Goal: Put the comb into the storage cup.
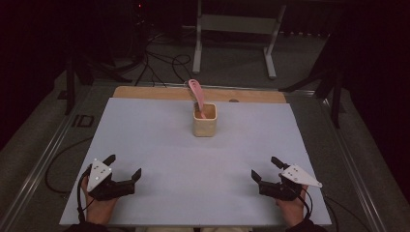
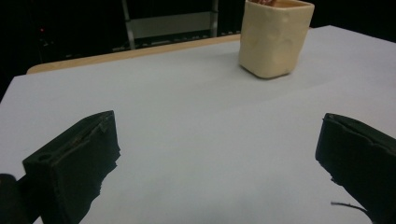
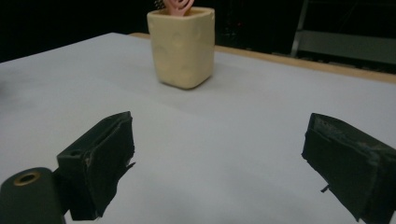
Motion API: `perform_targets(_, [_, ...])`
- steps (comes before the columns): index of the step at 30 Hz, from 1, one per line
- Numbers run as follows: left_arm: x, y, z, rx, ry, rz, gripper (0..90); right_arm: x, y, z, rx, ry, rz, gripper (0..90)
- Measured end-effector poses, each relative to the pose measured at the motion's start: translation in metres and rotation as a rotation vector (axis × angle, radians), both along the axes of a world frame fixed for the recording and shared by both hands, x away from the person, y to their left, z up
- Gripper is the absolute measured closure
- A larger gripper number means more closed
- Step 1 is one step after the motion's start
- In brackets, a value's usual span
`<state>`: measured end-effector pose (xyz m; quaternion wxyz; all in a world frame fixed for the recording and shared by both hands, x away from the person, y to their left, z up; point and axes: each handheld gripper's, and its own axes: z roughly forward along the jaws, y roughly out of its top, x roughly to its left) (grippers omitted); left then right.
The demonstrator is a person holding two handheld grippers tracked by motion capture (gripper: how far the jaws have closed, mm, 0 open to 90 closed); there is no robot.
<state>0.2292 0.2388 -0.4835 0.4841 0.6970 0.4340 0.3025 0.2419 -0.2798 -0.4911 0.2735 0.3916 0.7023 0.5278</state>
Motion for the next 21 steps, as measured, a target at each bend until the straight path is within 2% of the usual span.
perform_targets(4, [-0.004,0.003,0.003,-0.014,-0.024,0.018,0.2,-0.001,0.000,0.008,-0.017,-0.025,0.001,8.7])
perform_targets(10, [-0.006,0.007,0.008,-0.042,-0.047,0.034,0.2,0.004,0.004,0.010,-0.004,-0.013,0.002,8.8])
perform_targets(18, [-0.002,0.005,0.003,-0.014,-0.038,0.036,0.2,0.005,0.004,0.004,-0.008,-0.013,-0.001,8.8])
perform_targets(21, [0.000,0.004,0.001,-0.003,-0.032,0.040,0.2,0.006,0.001,-0.002,-0.003,0.008,-0.016,8.8])
